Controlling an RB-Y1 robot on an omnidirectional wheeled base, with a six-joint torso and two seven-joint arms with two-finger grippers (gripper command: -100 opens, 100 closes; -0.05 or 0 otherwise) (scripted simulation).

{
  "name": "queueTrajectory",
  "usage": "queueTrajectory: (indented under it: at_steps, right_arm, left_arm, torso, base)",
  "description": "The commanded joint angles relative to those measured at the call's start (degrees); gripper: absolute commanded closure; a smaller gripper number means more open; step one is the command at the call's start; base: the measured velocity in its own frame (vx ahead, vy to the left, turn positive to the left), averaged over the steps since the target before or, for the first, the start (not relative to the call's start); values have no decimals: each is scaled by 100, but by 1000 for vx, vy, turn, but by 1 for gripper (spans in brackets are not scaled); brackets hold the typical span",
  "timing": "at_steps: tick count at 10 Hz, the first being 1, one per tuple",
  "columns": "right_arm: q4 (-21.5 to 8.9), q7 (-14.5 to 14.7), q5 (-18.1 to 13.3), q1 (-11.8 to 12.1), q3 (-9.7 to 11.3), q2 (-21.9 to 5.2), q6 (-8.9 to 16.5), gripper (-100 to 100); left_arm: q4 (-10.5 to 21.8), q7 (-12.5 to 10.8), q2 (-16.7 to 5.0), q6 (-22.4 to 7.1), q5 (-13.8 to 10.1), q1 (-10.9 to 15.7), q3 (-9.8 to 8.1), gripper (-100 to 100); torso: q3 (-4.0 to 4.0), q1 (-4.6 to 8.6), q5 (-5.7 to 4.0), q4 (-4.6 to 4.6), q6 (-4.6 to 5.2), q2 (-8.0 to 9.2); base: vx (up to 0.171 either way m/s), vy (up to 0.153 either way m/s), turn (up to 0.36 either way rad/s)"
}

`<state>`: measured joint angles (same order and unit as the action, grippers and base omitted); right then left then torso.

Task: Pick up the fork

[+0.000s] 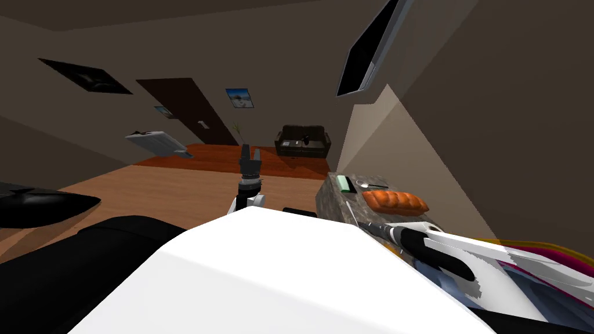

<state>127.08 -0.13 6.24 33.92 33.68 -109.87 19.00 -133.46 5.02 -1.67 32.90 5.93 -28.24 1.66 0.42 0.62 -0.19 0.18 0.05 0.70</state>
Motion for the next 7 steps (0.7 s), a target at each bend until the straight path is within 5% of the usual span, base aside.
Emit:
queueTrajectory:
  at_steps: [1,3,7]
  right_arm:
    - [-17,-55,88,-10,9,27,40,-100]
    - [-187,-420,393,-77,54,88,164,-100]
    - [-356,-785,698,-143,100,149,287,-100]
  left_arm:
    - [0,0,0,0,0,0,0,0]
    - [-1,0,0,0,0,-1,0,0]
    - [-1,0,1,1,0,-2,1,0]
  torso:
    - [0,0,0,0,0,0]
    - [-16,-3,2,-8,3,-25]
    - [-32,-62,15,-13,7,-54]
  base:
    - [-88,-68,394]
    - [-156,-80,410]
    - [-81,83,264]
